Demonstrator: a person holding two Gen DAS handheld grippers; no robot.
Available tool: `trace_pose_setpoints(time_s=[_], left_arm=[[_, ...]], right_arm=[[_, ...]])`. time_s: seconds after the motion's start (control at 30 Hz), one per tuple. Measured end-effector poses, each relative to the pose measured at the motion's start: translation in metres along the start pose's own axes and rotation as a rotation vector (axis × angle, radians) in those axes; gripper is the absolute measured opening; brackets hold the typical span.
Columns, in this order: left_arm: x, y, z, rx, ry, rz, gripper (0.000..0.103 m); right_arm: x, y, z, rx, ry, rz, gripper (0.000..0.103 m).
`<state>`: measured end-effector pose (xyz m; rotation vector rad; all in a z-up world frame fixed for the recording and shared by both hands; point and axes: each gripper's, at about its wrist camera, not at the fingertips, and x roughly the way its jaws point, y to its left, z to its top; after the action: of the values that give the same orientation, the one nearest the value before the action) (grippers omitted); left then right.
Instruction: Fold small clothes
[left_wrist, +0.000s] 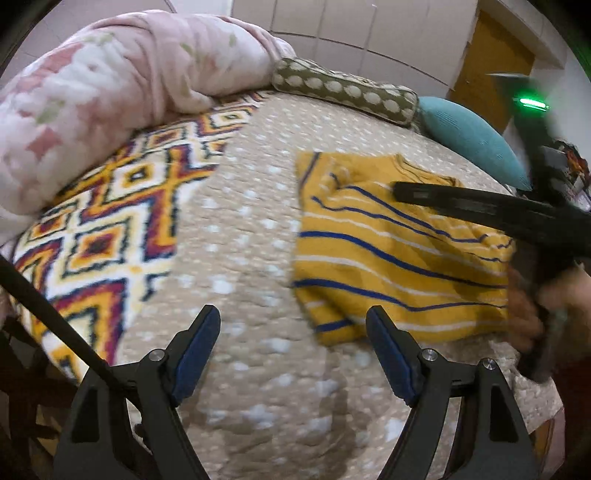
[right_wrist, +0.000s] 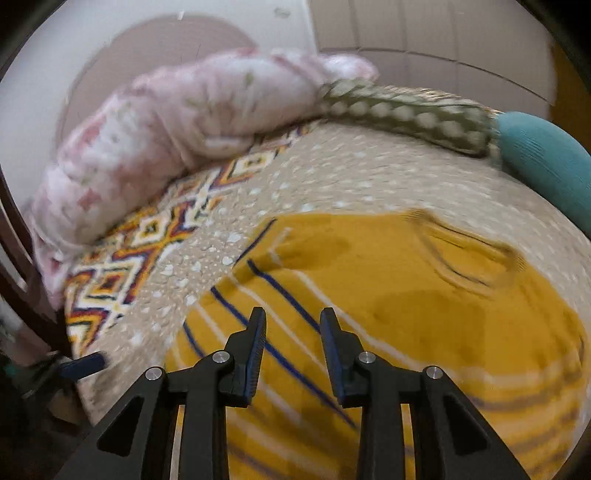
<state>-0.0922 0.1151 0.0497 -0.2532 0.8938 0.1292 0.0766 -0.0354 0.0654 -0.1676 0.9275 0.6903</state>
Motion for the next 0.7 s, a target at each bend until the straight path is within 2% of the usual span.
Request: trace_pose_setpoints(time_s=[0.13,0.3,0.43,0.57,0.7], left_arm=[[-0.005,0.015,-0.003,-0.029,0.004,-0.027,0.08],[-0.006,0.024,-0.007,-0.041,0.003,-0.004,0.08],[-0.005,0.032,-0.009,-0.066,0.013,0.021,0.08],[-0.007,0.043,-0.008,-0.11,0.008,0.04,0.08],[-0.006,0.054,-0.008,-0.15,0.016,0.058,0.08]], right_arm=[[0.064,0.012,0.027,-0.012,0.118,-0.063,0.033],[0.094,0.021,0.049,-0.048,0.148,-0.176,0.034],[0.064,0.032,0.05,-0.089,0.055,-0.196,0.034],[0.01,0.034,0.032,-0.097,-0.021,-0.123,0.034],[-0.022,0.041,-0.001,-0.119,-0.023,-0.047,0.04]])
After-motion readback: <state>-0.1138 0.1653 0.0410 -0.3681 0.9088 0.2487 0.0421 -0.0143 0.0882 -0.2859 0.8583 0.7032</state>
